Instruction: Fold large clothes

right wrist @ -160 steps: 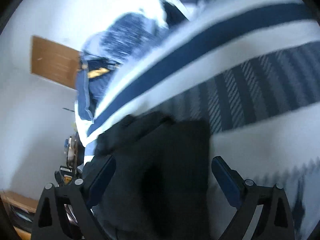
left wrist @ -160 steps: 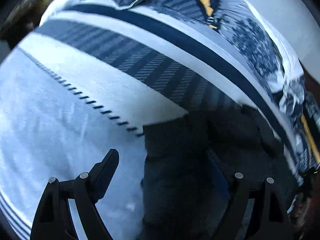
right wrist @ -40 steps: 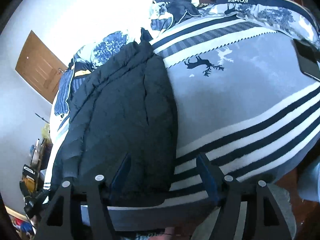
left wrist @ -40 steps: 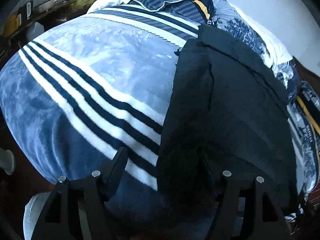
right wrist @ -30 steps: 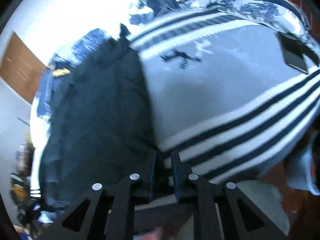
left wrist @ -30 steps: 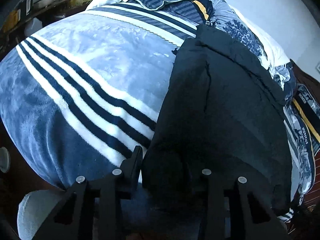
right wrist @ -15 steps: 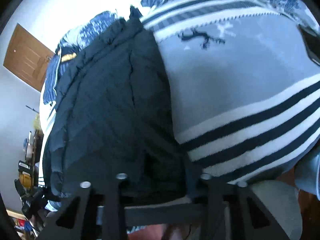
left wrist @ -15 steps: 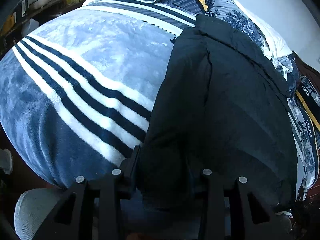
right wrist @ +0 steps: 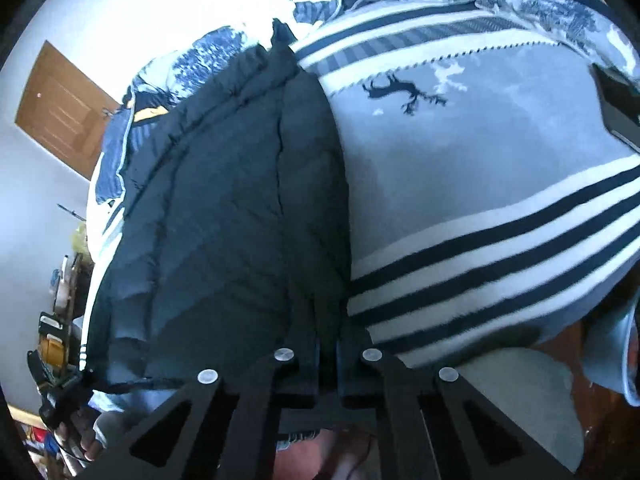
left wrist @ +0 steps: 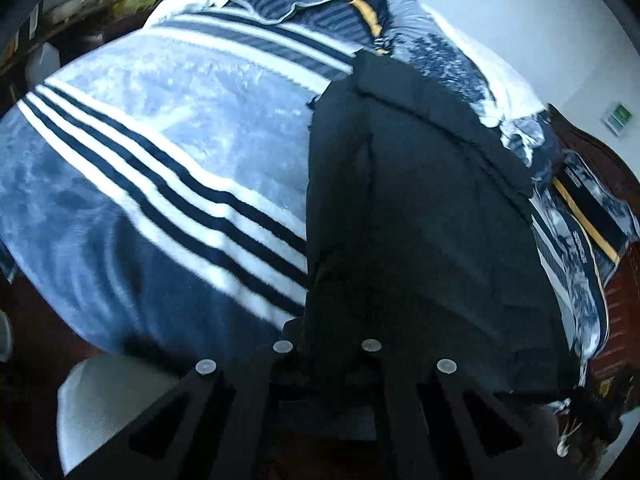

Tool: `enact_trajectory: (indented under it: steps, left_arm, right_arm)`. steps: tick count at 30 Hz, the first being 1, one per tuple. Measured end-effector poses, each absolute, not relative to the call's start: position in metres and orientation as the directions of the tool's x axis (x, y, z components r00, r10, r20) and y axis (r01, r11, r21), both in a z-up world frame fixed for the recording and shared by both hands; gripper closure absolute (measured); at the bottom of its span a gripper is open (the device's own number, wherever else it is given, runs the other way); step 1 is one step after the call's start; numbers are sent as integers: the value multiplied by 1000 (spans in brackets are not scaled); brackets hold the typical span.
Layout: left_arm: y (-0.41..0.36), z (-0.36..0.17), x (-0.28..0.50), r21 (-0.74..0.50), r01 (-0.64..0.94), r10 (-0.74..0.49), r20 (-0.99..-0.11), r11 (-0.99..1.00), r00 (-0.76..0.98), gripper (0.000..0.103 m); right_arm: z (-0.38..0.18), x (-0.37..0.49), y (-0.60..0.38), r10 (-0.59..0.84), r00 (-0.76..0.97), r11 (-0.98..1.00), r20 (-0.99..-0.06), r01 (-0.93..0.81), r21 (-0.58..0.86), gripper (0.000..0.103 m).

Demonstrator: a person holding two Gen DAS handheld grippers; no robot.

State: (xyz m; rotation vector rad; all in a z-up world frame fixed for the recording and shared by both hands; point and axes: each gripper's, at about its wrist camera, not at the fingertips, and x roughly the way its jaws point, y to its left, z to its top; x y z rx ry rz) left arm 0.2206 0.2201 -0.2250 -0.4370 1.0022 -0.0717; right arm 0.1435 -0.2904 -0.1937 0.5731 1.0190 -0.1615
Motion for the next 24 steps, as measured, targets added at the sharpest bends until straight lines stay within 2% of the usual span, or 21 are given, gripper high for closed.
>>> enact_trajectory:
  steps: [6,18,24]
  left_arm:
    - [207,-201,186,-261,-113,-148,-796,959,588,97]
    - [173,-187,183,-37,-99,35,-769,994,638,97]
    - [169,-177,172,4,-93,65,-749,996,660,97]
  right_arm:
    - [-161,124,-281,114,566,885,-816,315,342,98]
    - [-168,121,-281,116,553,882,-825,325,342,98]
    - [-163,116,-283,121,550,885,-826,317,340,98]
